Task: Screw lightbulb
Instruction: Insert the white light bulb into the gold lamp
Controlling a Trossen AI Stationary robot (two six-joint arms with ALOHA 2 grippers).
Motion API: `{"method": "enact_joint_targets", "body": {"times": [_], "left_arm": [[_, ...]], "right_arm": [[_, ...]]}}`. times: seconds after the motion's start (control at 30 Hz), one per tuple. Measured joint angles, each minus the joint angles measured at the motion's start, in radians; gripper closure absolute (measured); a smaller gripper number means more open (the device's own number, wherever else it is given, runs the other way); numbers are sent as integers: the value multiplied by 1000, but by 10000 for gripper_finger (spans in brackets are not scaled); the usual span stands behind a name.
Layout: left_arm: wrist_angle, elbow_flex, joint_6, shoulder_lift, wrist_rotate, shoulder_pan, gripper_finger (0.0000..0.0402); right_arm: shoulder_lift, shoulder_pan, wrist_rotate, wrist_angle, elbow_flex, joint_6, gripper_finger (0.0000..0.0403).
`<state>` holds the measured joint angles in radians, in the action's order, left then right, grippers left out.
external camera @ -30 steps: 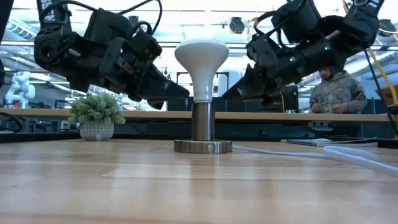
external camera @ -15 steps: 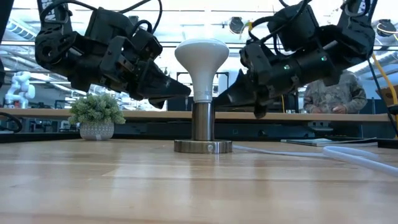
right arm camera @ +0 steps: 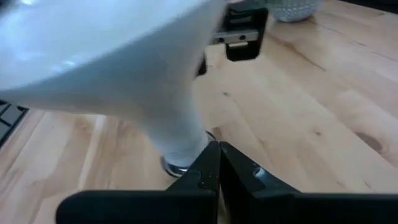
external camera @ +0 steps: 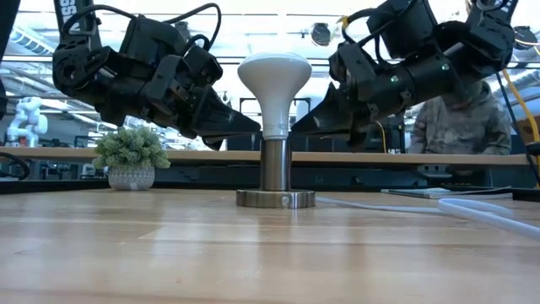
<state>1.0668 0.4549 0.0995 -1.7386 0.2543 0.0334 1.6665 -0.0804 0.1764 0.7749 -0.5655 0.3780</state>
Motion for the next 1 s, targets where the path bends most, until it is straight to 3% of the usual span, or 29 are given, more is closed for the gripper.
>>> {"method": "enact_joint_targets", "body": {"times": [1.0], "left_arm": [[-38,31,23,0,19,-27,401]], "right_arm": [[55,-20,15,-86,-93,33,403]]}}
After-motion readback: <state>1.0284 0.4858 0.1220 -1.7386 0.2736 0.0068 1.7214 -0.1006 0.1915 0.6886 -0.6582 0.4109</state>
